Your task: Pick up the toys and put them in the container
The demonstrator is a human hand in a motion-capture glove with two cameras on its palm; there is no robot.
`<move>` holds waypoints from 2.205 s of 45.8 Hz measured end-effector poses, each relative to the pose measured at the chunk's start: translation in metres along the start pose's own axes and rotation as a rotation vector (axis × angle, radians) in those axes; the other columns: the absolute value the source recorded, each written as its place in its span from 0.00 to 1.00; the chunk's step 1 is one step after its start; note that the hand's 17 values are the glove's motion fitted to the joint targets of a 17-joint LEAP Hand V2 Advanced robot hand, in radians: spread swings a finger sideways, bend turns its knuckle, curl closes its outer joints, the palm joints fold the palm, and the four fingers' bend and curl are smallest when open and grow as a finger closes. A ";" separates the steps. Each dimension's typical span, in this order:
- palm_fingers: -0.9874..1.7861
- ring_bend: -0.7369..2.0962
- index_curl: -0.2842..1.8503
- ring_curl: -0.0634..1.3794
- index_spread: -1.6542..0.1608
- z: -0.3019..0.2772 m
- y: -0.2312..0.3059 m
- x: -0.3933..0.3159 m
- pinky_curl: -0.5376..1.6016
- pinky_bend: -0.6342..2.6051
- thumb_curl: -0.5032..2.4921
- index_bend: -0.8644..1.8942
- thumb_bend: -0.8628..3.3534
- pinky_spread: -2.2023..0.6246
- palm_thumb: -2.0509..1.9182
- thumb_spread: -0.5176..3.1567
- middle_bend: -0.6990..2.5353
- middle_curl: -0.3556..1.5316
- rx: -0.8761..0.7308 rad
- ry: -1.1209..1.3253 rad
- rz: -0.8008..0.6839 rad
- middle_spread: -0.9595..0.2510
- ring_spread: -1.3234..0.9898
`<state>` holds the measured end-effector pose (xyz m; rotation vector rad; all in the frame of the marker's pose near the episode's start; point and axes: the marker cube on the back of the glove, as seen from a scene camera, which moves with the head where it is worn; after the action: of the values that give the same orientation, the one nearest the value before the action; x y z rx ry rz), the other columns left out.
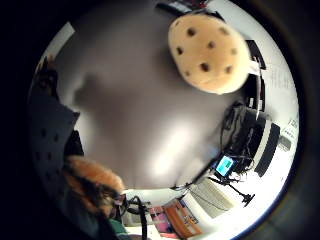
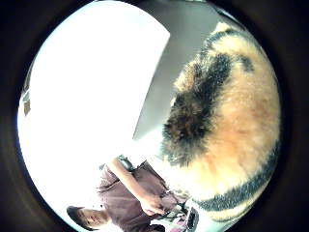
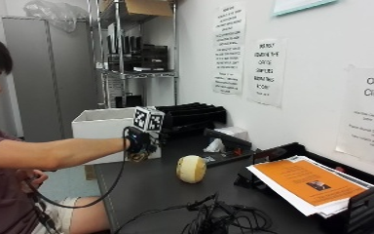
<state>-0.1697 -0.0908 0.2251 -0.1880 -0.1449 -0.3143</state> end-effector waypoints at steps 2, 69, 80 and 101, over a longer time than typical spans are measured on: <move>0.79 0.61 0.40 0.45 0.79 -0.019 0.005 -0.003 0.43 0.44 0.40 0.68 0.24 0.66 0.68 0.35 0.48 0.49 0.025 0.000 0.001 0.59 0.41; 0.23 0.47 0.31 0.34 0.79 -0.196 -0.012 -0.243 0.46 0.53 0.40 0.33 0.20 0.75 0.57 0.44 0.26 0.44 -0.111 0.303 -0.334 0.73 0.51; 0.25 0.44 0.26 0.31 0.78 -0.223 -0.004 -0.157 0.44 0.50 0.36 0.33 0.20 0.78 0.56 0.47 0.26 0.40 -0.115 0.306 -0.077 0.76 0.54; 0.27 0.42 0.22 0.30 0.78 -0.213 0.028 0.058 0.43 0.49 0.32 0.33 0.20 0.78 0.56 0.49 0.26 0.36 -0.131 0.265 0.237 0.77 0.55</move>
<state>-0.0822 -0.1259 0.0232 -0.2888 0.1606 -0.1099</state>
